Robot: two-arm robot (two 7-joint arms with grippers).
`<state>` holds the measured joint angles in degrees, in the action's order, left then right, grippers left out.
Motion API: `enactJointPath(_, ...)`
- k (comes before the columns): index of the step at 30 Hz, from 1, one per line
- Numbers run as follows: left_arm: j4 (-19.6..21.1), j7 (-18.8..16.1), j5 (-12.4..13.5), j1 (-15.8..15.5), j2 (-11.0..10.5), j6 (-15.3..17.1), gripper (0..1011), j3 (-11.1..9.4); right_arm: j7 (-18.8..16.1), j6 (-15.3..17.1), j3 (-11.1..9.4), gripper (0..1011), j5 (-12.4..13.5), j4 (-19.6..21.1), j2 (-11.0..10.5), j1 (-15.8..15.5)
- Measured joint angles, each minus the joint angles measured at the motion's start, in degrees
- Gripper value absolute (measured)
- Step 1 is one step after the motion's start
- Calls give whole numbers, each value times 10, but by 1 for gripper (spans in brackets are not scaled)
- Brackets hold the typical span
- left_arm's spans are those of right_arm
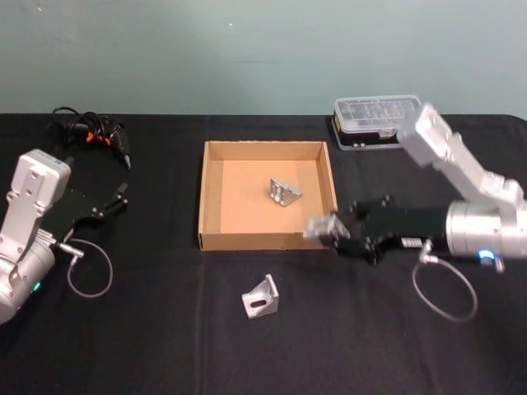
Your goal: Use one hand to pick up the angle iron from the table and place it into the box.
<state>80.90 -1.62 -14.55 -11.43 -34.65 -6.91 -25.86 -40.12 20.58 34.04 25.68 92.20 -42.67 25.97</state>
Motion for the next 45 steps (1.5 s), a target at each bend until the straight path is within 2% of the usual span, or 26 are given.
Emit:
enactJointPath(3,0,0,0,0,0,0,1011,0,13,15,-1,446,3,-7,15,19)
enactJointPath(6,0,0,0,0,0,0,1011,0,27,28,8,445,-2,-39,47,53)
enactJointPath(7,0,0,0,0,0,0,1011,0,27,28,8,446,-2,-39,47,53)
enactJointPath(10,0,0,0,0,0,0,1011,0,39,39,21,445,-10,-86,84,85)
enactJointPath(16,0,0,0,0,0,0,1011,0,60,47,29,445,-12,-165,143,120)
enactJointPath(22,0,0,0,0,0,0,1011,0,91,54,26,446,-18,-231,185,140)
enactJointPath(31,0,0,0,0,0,0,1011,0,115,56,21,445,-39,-295,223,158)
enactJointPath(42,0,0,0,0,0,0,1011,0,123,55,19,445,-60,-357,254,173)
enactJointPath(45,0,0,0,0,0,0,1011,0,125,55,18,445,-62,-363,258,175)
